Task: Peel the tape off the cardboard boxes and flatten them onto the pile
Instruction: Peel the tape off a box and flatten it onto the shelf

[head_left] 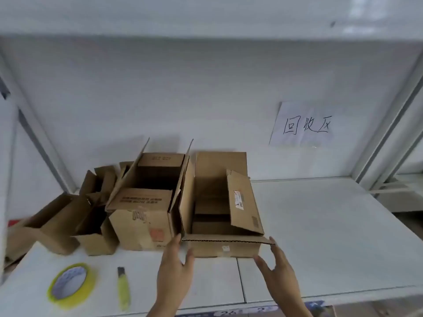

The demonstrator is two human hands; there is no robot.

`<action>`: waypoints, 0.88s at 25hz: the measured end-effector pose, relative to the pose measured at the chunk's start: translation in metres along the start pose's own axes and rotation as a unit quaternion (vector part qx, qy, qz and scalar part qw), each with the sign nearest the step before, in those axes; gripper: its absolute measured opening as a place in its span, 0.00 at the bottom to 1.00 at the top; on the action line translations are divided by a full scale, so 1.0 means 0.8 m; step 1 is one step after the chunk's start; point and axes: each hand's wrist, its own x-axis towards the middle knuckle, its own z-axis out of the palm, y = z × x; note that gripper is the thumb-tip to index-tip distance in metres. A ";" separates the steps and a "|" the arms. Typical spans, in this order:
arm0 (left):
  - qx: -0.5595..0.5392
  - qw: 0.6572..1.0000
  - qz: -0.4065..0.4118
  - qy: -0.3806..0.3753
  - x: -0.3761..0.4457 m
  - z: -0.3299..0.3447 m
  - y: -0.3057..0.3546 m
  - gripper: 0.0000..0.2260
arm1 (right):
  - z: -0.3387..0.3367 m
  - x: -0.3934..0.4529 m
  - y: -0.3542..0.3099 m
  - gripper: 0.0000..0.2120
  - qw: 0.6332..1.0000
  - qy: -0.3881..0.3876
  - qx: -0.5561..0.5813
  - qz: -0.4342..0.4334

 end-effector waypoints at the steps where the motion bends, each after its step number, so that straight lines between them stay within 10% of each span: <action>1: -0.023 1.000 0.005 0.008 0.007 0.014 -0.002 0.27 | 0.012 0.010 0.003 0.36 1.000 0.004 0.015 -0.012; 10: -0.206 0.977 0.043 -0.044 0.028 0.058 -0.002 0.35 | 0.056 0.054 0.016 0.40 0.991 0.022 0.127 -0.028; 22: -0.228 0.973 0.013 -0.020 -0.019 0.036 0.015 0.13 | 0.038 0.003 0.021 0.41 0.981 0.081 0.177 0.005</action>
